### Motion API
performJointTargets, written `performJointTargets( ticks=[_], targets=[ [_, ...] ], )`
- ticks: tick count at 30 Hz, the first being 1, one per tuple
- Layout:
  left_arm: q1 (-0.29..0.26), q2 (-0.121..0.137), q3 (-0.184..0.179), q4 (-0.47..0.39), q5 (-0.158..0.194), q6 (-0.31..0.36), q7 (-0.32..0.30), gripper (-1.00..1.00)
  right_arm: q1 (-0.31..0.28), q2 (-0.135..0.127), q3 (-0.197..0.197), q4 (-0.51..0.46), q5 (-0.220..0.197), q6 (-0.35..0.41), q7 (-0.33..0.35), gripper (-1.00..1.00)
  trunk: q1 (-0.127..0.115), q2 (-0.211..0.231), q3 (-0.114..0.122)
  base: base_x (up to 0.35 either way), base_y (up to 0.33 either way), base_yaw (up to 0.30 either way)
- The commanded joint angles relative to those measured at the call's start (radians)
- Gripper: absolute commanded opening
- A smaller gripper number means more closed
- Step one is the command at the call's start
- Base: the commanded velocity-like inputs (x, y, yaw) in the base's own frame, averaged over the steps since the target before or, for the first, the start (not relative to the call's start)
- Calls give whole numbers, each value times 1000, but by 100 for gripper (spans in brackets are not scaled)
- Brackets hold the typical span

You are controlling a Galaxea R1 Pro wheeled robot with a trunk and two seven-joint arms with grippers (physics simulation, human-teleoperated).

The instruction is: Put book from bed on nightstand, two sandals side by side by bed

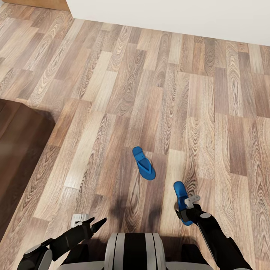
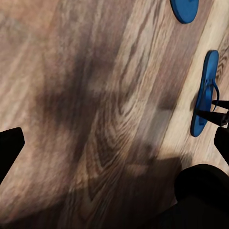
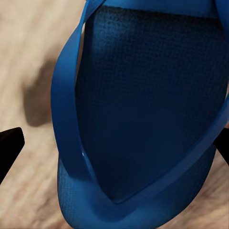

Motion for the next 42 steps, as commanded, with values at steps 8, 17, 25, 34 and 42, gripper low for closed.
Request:
performJointTargets(
  ticks=[8,17,25,34,42],
  targets=[
    [0,0,1,0,6,7,-1,100,0,0,-2,-3,11,3,9,-100,0,0,0,0,0,0],
    [0,0,1,0,6,7,-1,100,0,0,-2,-10,11,3,9,-100,0,0,0,0,0,0],
    [0,0,1,0,6,9,-1,100,0,0,-2,-11,11,2,8,-100,-2,1,19,0,0,0],
    [0,0,1,0,6,9,-1,100,0,0,-2,-11,11,3,8,-100,-6,3,54,0,0,0],
    [0,0,1,0,6,9,-1,100,0,0,-3,-11,11,2,8,-100,-10,5,85,0,0,0]
  ],
)
